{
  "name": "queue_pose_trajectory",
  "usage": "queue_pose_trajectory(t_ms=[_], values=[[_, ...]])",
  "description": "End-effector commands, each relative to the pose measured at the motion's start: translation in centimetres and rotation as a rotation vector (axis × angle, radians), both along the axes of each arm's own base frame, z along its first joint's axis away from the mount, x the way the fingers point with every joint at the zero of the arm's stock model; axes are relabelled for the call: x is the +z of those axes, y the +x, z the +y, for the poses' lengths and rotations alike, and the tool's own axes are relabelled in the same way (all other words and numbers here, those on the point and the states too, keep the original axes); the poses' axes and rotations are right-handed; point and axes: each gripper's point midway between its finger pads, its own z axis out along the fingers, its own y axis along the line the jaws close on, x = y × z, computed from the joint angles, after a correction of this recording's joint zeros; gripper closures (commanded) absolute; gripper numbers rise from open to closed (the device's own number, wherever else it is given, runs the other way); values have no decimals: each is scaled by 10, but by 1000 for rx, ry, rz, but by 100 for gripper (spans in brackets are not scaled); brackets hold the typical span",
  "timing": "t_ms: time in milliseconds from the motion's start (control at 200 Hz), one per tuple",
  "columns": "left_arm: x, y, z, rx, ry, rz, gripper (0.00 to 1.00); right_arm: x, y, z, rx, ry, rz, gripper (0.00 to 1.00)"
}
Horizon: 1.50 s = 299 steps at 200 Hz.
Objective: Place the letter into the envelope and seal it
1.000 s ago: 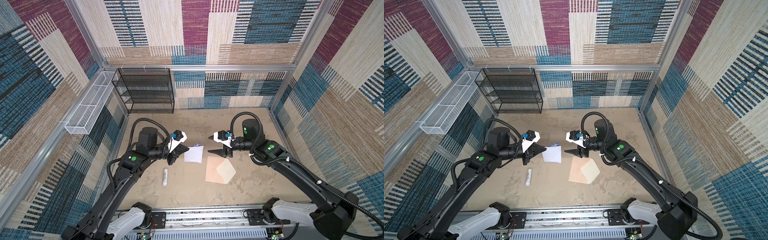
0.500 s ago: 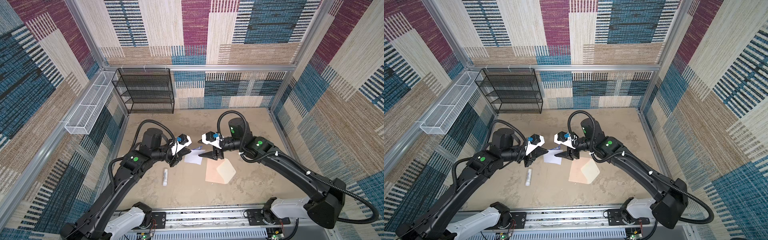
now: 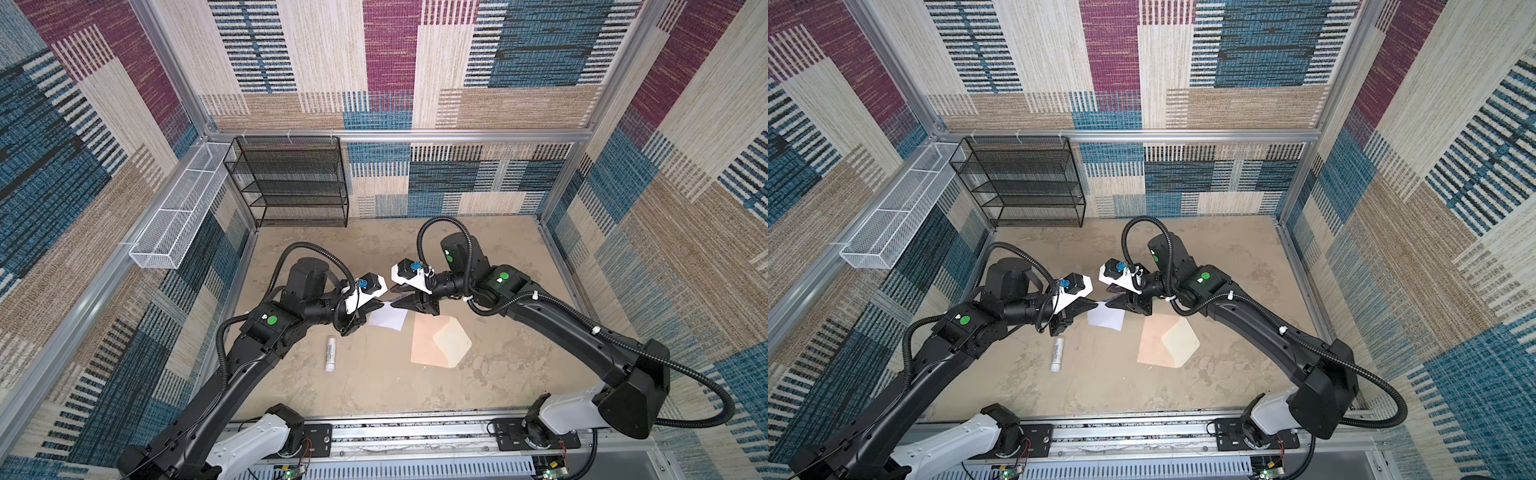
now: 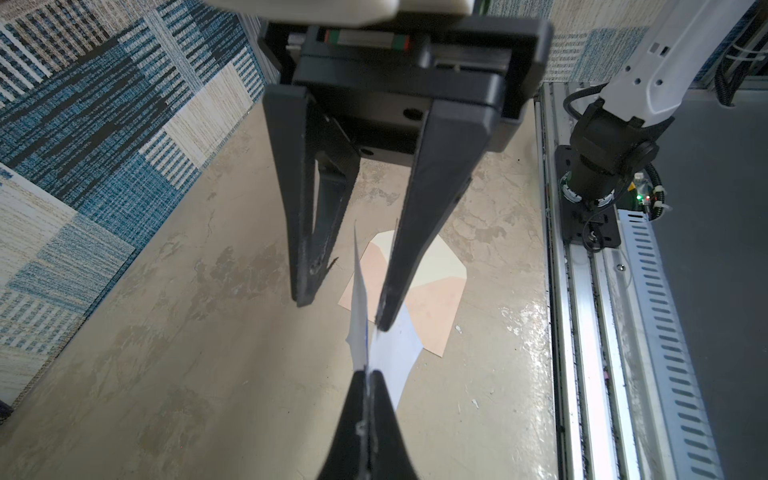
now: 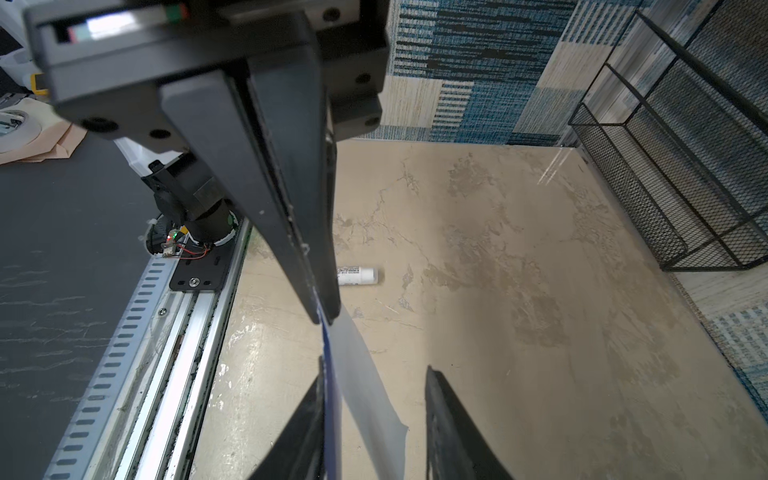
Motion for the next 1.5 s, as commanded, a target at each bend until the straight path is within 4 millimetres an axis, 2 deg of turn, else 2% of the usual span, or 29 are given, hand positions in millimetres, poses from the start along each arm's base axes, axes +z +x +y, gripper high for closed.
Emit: queue_pose_trajectory(t_ms=[0,155,240,331,366,436,541,841,1012,1182,1322,1427,1493], values=[[2,3,1,-2,18,-34,100,-5,-1,-1,6,-28,-19,74],[2,3,0,-1,14,-22,100,-6,-5,-3,24,-26,-31,100],[3,2,-3,-5,-6,-4,100,-7,-6,-4,27,-21,-31,100],[7,-1,-7,-24,-45,18,65,-2,-12,-3,43,1,-20,100],[7,-3,-9,-31,-55,27,55,-1,-14,-3,53,9,-15,100],[6,-5,-11,-46,-66,40,49,1,-19,-4,72,26,-3,100],[5,-9,-12,-65,-70,54,48,3,-24,-4,86,48,13,100],[3,-16,-14,-98,-89,81,60,12,-28,-15,82,112,41,100],[15,-18,-18,-109,-146,78,60,13,-33,-20,85,133,57,100],[26,-17,-22,-113,-205,76,66,13,-36,-22,85,142,72,100],[26,-17,-25,-124,-218,96,78,13,-37,-24,78,143,68,100],[26,-16,-26,-130,-224,104,100,13,-39,-26,73,145,71,100],[26,-16,-26,-131,-224,105,100,13,-38,-27,65,150,68,100]])
